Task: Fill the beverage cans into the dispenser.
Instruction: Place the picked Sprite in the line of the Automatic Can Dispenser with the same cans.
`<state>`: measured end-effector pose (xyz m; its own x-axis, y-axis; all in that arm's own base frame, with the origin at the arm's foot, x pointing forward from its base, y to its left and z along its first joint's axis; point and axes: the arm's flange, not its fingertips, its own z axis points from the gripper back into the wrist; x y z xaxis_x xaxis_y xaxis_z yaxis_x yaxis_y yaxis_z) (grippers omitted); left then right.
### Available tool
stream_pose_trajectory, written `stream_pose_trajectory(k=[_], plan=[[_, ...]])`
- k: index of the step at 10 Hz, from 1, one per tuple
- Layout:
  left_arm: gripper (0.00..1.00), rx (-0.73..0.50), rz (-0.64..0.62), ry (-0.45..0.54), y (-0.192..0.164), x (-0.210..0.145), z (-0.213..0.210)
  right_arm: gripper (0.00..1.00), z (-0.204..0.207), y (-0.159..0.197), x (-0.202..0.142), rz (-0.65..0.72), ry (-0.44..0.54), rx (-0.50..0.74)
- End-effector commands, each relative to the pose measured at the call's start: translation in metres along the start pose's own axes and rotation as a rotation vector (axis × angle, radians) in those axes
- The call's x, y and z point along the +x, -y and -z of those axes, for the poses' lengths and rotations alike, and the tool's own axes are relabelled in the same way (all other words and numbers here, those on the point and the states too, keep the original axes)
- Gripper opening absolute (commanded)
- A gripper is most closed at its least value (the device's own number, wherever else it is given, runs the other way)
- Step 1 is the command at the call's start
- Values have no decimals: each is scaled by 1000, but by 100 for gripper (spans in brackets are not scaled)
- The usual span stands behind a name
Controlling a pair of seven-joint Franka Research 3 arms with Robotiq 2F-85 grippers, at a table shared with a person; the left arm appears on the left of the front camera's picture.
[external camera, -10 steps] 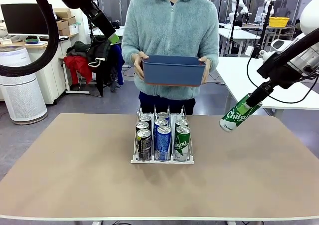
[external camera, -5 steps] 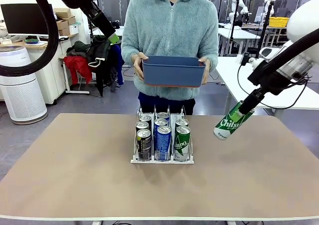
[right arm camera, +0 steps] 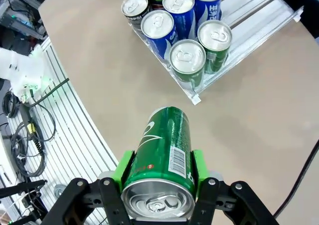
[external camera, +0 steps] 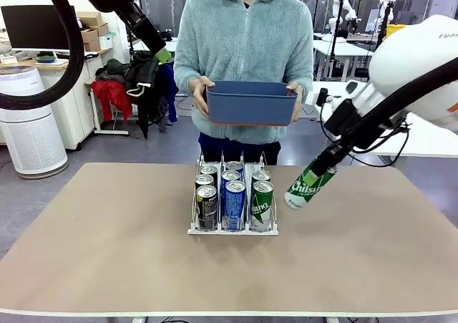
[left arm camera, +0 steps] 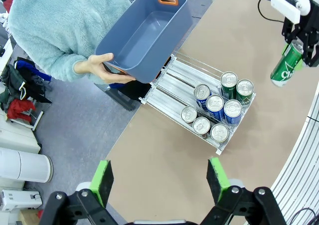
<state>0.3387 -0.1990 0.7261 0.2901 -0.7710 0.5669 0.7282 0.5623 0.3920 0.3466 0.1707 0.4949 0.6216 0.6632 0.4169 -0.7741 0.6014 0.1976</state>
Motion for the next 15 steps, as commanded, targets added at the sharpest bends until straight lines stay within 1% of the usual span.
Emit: stream_pose_trajectory(k=[1,2,4,5,6,7,8,9,11,12,15], plan=[[100,-6,-7,-6,0,0,0,59,23,-9,9,-17,8,3],[100,-6,-7,-6,0,0,0,59,30,-12,13,-45,-9,15],[100,-6,-7,-6,0,0,0,59,50,-16,17,-87,-64,-13],[100,-6,-7,-6,0,0,0,59,36,-13,13,-188,-156,36],[100,-6,-7,-6,0,0,0,59,45,-18,10,-65,-59,19],[100,-6,-7,-6,0,0,0,59,45,-18,10,-65,-59,19],[100,-6,-7,-6,0,0,0,59,51,-18,8,-105,-107,26],[100,-6,-7,-6,0,0,0,59,66,-16,5,-114,-109,21],[100,-6,-7,-6,0,0,0,59,92,-15,15,-102,-124,17],[100,-6,-7,-6,0,0,0,59,97,-18,21,-106,-137,-30],[100,-6,-7,-6,0,0,0,59,114,-25,33,-71,-133,-129]])
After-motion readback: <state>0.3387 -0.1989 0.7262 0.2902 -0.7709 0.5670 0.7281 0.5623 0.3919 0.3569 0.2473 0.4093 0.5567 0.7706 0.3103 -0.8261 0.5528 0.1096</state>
